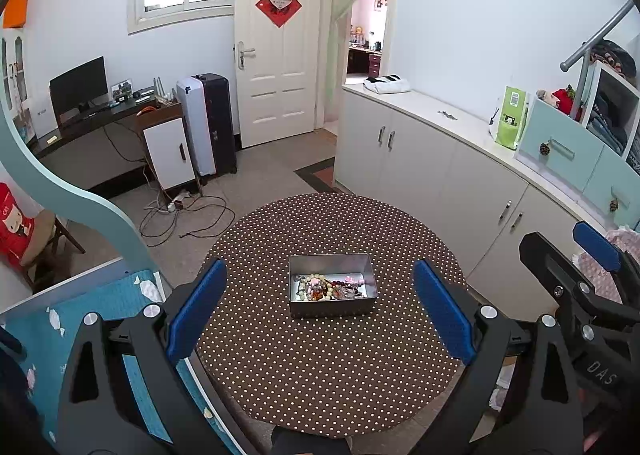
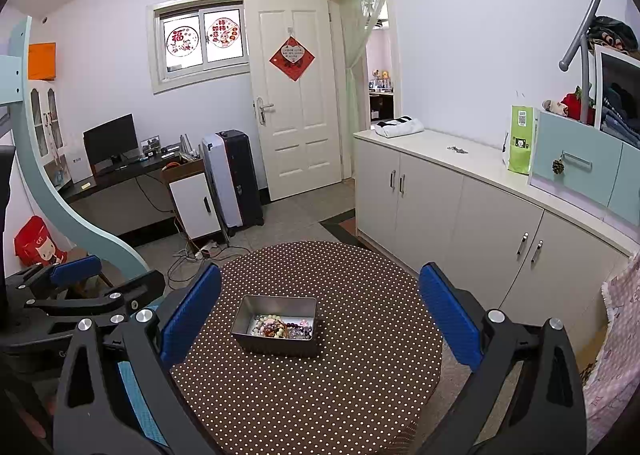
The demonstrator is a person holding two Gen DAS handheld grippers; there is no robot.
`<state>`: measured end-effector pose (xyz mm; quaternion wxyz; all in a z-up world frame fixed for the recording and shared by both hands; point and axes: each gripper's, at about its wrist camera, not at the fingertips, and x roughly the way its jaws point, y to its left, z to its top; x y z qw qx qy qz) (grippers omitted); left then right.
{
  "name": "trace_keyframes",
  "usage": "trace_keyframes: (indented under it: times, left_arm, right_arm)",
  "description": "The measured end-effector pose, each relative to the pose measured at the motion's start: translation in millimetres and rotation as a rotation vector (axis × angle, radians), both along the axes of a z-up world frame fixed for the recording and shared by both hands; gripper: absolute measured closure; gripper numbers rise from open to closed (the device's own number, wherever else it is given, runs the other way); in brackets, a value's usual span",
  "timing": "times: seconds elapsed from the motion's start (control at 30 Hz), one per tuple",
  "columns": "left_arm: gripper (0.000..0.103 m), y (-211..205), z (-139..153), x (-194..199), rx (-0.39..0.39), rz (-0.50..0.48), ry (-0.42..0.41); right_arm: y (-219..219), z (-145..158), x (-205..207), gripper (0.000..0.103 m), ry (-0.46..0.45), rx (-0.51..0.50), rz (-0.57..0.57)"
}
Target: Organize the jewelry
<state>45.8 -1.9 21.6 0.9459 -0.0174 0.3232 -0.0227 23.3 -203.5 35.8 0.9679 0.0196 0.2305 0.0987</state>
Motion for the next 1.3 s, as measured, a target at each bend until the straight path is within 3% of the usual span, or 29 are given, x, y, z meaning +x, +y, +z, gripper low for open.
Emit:
trace_keyframes:
  times: [1.3]
  left_arm:
    - [0.009, -4.3, -0.9, -2.7, 0.006, 0.027, -0.002]
  right_arm:
    - [-1.6, -5.1, -1.6, 0.007, 0.011, 0.04, 0.033]
